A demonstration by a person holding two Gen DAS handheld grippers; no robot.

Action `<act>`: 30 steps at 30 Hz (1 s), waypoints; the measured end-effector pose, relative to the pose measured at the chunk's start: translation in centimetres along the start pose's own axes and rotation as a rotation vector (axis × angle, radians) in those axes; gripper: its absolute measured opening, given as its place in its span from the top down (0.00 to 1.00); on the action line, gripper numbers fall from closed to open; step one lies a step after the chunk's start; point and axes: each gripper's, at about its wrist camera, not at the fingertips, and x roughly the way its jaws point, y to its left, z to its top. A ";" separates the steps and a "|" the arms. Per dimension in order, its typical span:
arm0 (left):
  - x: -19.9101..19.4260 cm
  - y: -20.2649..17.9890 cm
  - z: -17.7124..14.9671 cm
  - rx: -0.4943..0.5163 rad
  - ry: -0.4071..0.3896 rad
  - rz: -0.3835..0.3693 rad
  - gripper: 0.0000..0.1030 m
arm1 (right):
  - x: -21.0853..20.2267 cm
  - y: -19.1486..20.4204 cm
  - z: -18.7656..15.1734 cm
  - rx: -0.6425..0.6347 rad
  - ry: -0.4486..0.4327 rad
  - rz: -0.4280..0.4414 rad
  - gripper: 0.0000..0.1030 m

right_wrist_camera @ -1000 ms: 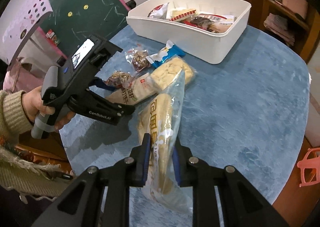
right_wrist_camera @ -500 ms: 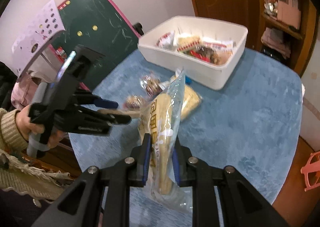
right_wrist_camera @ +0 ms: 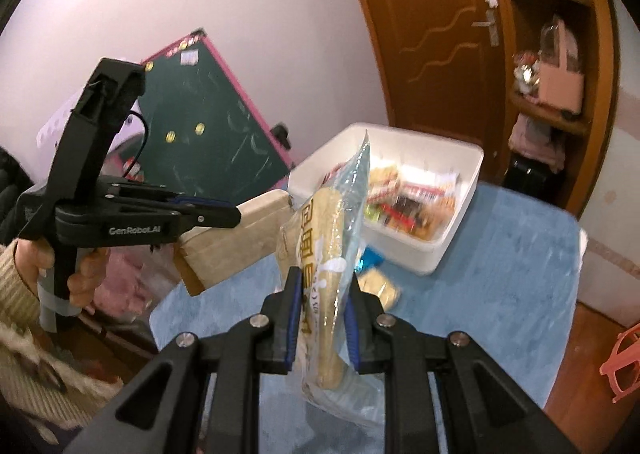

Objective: Organize snacks
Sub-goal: 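Lower both held bags into the white bin and open both tools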

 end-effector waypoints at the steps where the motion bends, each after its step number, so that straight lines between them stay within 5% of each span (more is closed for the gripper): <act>1: -0.6 0.3 0.9 0.004 -0.025 -0.009 0.91 | -0.3 0.2 0.8 -0.002 -0.021 -0.016 0.82; 13: -1.6 4.8 12.2 0.059 -0.211 -0.074 0.91 | 1.9 0.8 10.6 0.013 -0.212 -0.333 0.82; 22: 5.9 8.0 18.1 0.083 -0.174 -0.107 0.89 | 9.8 -3.0 15.3 0.199 -0.198 -0.375 0.80; 24: 7.9 8.4 18.4 0.094 -0.145 -0.088 0.60 | 12.0 -4.0 15.7 0.233 -0.148 -0.368 0.77; 25: 8.8 8.7 18.5 0.093 -0.131 -0.070 0.28 | 13.1 -4.6 15.7 0.260 -0.121 -0.380 0.75; 26: 9.4 9.0 18.4 0.089 -0.127 -0.051 0.11 | 13.7 -5.0 15.6 0.279 -0.104 -0.401 0.67; 30: 10.5 10.1 17.2 0.110 -0.140 -0.027 0.10 | 14.6 -5.5 14.7 0.337 -0.093 -0.476 0.54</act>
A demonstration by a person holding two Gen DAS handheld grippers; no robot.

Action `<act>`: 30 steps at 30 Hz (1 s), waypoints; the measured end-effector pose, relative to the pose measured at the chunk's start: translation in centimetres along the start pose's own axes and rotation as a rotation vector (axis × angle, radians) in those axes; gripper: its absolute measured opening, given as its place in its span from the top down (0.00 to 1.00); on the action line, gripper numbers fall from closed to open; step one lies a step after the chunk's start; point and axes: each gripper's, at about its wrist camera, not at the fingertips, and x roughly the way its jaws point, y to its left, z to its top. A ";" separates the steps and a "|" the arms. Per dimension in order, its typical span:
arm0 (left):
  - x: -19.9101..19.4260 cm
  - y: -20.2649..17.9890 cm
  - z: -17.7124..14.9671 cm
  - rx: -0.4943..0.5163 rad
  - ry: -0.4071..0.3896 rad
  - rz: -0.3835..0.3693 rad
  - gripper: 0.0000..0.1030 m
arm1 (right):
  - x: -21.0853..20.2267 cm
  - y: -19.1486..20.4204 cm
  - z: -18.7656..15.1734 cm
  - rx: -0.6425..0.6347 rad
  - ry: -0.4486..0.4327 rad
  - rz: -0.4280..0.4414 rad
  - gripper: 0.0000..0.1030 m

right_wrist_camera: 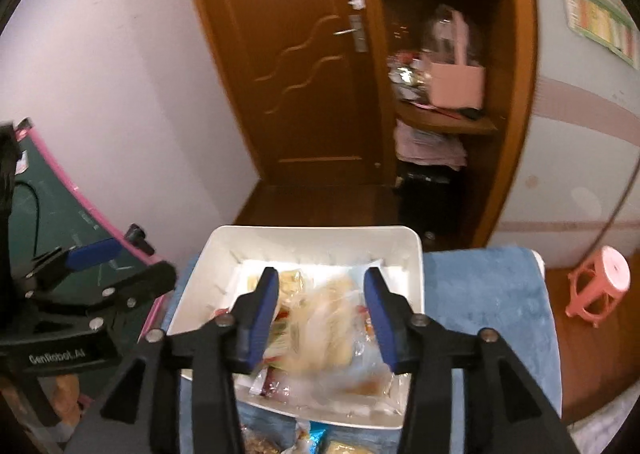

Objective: Organize snacks
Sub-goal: 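Lower both held bags into the white bin and open both tools, then withdraw both tools from the bin toward the last snacks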

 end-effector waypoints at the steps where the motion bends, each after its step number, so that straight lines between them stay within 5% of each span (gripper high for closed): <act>1: 0.2 0.3 -0.4 -0.001 0.006 0.000 0.10 | -0.2 -0.2 -0.5 0.011 0.003 -0.001 0.53; 11: -0.7 1.6 -4.1 -0.031 0.053 -0.042 0.10 | -2.5 -0.2 -4.3 0.013 0.047 -0.105 0.53; 30: -7.6 -2.7 -13.6 -0.046 0.066 0.009 0.10 | -8.5 -0.4 -10.5 -0.009 0.079 -0.002 0.51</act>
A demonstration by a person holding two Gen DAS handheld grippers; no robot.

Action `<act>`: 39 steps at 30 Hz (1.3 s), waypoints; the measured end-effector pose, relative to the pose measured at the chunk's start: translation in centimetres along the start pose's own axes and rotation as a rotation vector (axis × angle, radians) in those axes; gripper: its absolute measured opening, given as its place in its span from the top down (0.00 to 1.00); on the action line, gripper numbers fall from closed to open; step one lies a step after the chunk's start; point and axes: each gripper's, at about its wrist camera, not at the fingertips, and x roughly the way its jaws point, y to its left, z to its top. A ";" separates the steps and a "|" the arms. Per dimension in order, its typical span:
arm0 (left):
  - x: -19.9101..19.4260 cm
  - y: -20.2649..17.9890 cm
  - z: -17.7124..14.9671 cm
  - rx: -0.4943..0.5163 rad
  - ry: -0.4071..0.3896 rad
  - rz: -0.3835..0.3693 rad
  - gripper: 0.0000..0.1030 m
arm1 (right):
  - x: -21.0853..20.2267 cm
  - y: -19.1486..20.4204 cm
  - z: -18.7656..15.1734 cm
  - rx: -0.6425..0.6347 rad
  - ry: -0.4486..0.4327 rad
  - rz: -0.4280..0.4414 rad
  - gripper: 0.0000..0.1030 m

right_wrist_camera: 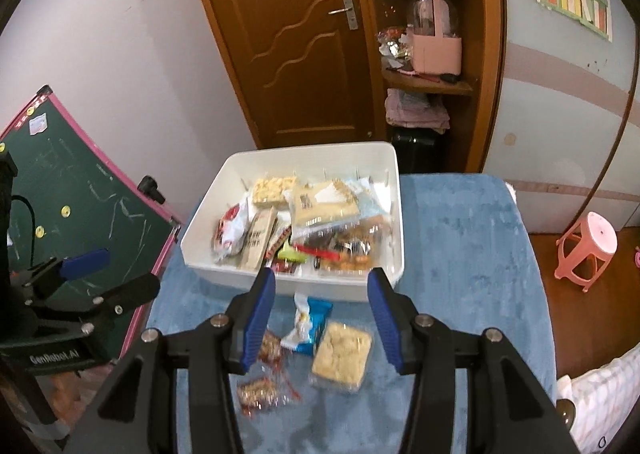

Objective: Organize snacks
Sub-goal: 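Withdraw both tools from the bin toward the last snacks, then grasp the clear cookie-crumb pack with the right tool while the left tool grasps a nut-cake bag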

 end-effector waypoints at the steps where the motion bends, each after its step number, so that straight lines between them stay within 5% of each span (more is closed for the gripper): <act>1: 0.0 -0.3 -0.6 0.006 0.004 0.003 0.10 | 0.0 -0.1 -0.3 0.000 0.005 0.001 0.50; 9: 2.0 -2.2 -5.0 0.063 0.083 0.029 0.10 | 0.9 -1.7 -3.4 0.040 0.068 0.007 0.49; 22: 9.8 -3.8 -10.4 0.175 0.277 -0.059 0.10 | 6.2 -2.5 -7.5 0.093 0.223 0.008 0.44; 29: 14.4 -3.0 -12.0 0.111 0.395 -0.096 0.10 | 9.6 -2.8 -8.9 0.136 0.299 0.012 0.44; 39: 17.1 -2.3 -13.2 0.057 0.453 -0.168 0.10 | 14.3 -2.8 -9.9 0.195 0.378 -0.014 0.41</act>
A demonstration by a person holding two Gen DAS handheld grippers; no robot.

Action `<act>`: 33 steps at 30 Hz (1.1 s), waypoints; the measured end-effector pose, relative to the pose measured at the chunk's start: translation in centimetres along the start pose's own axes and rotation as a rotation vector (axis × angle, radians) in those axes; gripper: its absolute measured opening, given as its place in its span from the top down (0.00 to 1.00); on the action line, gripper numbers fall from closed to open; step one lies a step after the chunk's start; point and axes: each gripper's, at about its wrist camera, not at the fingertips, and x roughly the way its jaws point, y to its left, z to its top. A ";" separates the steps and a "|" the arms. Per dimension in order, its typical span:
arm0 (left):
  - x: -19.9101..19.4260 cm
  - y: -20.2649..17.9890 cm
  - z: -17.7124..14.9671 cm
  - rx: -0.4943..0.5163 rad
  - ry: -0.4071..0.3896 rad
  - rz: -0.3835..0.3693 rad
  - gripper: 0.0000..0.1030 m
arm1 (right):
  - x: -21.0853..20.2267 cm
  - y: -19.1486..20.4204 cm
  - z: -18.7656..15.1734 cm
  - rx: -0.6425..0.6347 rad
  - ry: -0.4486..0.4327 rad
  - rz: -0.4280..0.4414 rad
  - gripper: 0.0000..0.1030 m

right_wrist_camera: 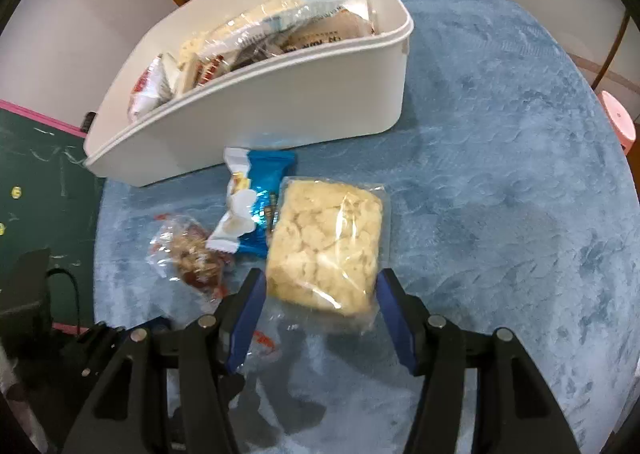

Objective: Organize snacks
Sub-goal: 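Grasp the clear cookie-crumb pack with the right tool while the left tool grasps a nut-cake bag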

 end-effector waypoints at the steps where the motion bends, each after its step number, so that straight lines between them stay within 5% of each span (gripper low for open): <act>1: 0.1 -0.1 0.0 0.008 -0.004 0.002 0.10 | 0.3 0.2 0.0 -0.003 0.000 -0.003 0.40; 10: 0.5 -0.9 0.6 0.012 -0.013 0.020 0.11 | 1.9 0.4 0.2 -0.004 0.010 -0.042 0.36; 17: 0.4 -2.9 1.0 0.036 -0.038 0.052 0.41 | 2.1 0.3 0.3 -0.029 0.018 -0.031 0.39; 21: 0.3 -3.5 1.1 0.022 -0.044 0.051 0.46 | 1.7 0.1 -0.2 -0.038 0.024 -0.023 0.40; 33: -2.5 -4.2 -0.4 -0.049 -0.072 0.016 0.47 | -2.2 -1.5 -3.1 -0.014 0.009 0.017 0.40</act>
